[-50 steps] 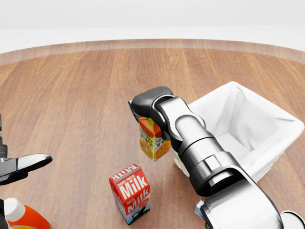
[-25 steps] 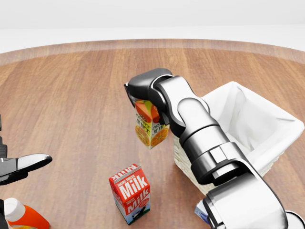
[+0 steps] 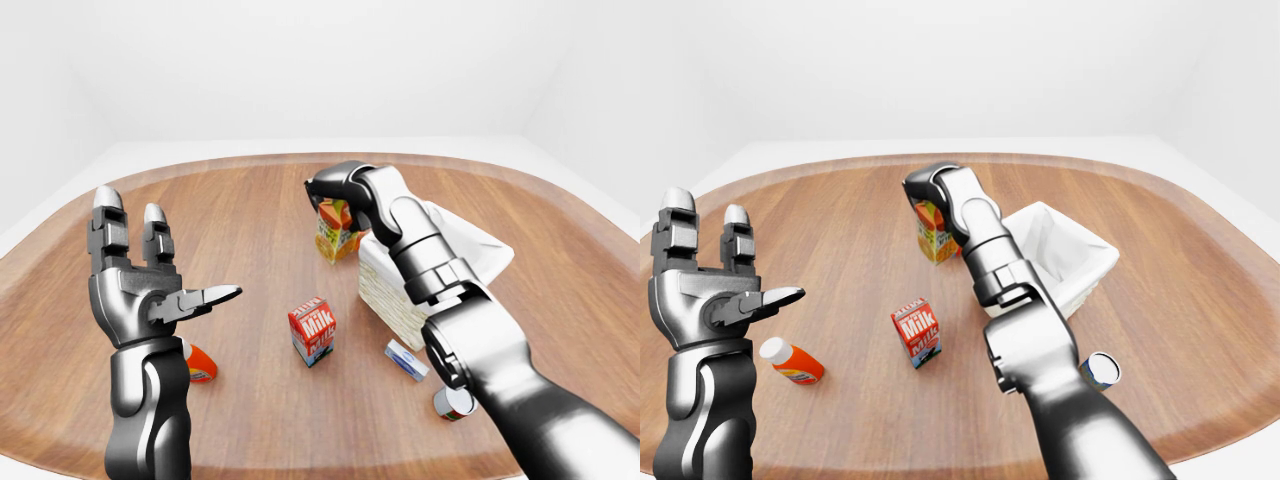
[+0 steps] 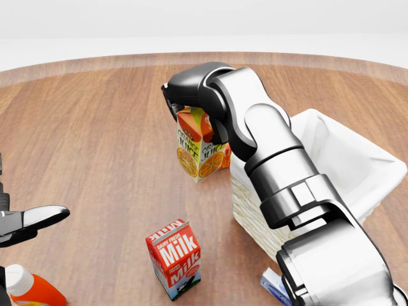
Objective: Pick up the orange juice, and put it in the basket.
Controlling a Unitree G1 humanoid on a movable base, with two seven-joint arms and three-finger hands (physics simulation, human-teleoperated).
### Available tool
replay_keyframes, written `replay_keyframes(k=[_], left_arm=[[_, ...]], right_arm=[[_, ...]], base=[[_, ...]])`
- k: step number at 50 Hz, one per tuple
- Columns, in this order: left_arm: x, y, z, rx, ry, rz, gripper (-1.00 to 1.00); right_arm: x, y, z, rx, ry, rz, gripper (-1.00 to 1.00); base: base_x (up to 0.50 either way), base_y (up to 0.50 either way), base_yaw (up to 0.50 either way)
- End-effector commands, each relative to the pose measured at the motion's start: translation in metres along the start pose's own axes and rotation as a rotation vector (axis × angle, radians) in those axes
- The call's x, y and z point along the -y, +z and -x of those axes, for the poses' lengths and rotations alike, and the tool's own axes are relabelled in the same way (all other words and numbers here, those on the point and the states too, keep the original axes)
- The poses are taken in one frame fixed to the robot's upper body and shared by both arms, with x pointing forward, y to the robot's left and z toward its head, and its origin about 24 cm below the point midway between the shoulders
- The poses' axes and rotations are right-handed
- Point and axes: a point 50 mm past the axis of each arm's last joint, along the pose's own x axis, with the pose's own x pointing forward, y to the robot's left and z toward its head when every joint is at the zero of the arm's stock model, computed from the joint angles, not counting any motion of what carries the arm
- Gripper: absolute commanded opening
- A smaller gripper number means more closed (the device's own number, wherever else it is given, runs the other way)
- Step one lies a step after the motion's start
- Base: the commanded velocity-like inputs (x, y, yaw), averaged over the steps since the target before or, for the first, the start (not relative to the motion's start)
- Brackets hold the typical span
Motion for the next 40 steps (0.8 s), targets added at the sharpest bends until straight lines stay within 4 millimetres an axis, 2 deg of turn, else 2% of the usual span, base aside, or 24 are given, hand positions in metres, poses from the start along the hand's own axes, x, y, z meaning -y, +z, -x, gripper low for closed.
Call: replay_keyframes(k=[1,19,25,40], left_arm=[[0.0,0.0,0.0,0.0,0.0,0.0,1.0],[-0.001,0.001,-0.001,0.005,0.004,0.01,1.0],[0.0,0.001,-0.001,0.003,0.004,0.01,1.0],[0.0,0.0,-0.001,0.002,0.004,0.01,1.0]], right_arm=[[0.022,-0.003,0.012,-0.014,-0.076,0.015,-1.0],[0.046,-0.012,0.029,-0.017,-0.186,0.003,-1.0],[0.06,-0.019,0.039,-0.02,-0.241,-0.009,-1.0],[0.062,-0.039,0.049,-0.059,-0.277,-0.028,-1.0]], base=[[0.0,0.0,0.0],[0.0,0.0,0.0],[0.0,0.0,0.0],[0.0,0.0,0.0]])
